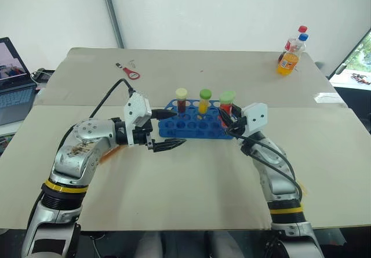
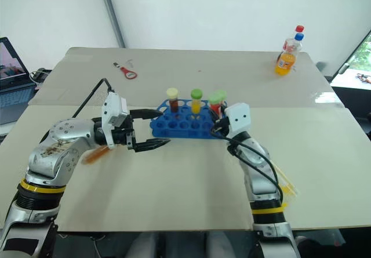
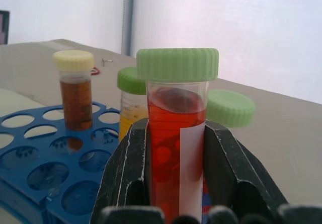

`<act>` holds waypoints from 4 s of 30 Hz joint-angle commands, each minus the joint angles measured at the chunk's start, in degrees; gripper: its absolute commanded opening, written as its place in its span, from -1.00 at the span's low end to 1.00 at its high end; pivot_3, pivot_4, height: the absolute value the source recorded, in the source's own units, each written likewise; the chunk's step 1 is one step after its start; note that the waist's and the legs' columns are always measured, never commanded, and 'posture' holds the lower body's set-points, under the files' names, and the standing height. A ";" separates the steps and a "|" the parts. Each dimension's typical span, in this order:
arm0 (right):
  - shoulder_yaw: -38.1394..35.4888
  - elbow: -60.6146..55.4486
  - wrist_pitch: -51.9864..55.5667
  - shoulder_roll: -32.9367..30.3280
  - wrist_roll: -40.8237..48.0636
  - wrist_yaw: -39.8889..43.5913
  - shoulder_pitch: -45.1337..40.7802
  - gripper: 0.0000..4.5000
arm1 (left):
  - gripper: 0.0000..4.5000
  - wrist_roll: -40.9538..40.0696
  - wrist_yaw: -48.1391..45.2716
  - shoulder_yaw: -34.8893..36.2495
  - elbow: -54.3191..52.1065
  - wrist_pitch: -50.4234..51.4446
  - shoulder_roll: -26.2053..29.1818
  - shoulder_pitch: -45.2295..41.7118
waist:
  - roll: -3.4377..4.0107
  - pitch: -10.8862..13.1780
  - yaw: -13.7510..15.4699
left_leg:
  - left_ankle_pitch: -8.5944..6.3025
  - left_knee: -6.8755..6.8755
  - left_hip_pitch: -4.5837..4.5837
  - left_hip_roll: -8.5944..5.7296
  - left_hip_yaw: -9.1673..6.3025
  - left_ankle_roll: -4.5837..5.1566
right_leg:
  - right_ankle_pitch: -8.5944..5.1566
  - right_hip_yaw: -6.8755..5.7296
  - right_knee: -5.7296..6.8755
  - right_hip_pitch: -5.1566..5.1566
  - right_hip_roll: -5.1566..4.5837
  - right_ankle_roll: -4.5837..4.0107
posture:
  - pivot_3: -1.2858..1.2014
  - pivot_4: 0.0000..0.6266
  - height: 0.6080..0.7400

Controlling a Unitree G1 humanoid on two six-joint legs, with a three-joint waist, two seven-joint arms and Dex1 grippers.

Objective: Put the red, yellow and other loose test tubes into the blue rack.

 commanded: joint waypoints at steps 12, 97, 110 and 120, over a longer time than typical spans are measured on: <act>-2.05 -2.43 0.99 0.35 3.78 -0.53 3.57 0.35 | 1.00 -0.42 3.74 -0.79 -3.11 3.55 -1.90 -2.31 | 0.00 0.00 0.05 | 0.00 -0.04 -0.02 0.00 -0.03 0.00 | 0.00 -0.01 -0.02 -0.02 0.00 0.00 | 0.03 -0.52 1.00; 7.51 -12.81 11.92 3.27 3.79 -3.51 -2.77 -0.58 | 1.00 -0.10 -0.28 2.27 -6.20 3.34 4.94 1.65 | -0.04 0.04 0.78 | -0.13 0.41 -0.42 -0.34 -0.81 0.33 | -0.24 0.04 0.17 -0.01 0.06 0.22 | 0.03 -0.52 1.00; 7.35 2.71 -2.27 7.06 -3.75 -9.26 -5.00 -0.58 | 1.00 0.54 -1.49 2.61 -4.50 0.55 6.36 3.34 | -0.03 0.05 -0.02 | -0.11 0.35 -0.38 -0.33 -0.82 0.30 | -0.24 0.04 0.21 -0.01 0.06 0.21 | 0.03 -0.52 1.00; 8.78 -0.45 -2.75 6.83 -5.53 -8.40 -1.77 -0.58 | 1.00 0.17 -0.07 2.80 -3.53 0.52 5.19 2.66 | -0.02 0.05 -0.02 | -0.11 0.35 -0.38 -0.33 -0.82 0.30 | -0.24 0.04 0.21 0.01 0.06 0.21 | 0.03 -0.52 1.00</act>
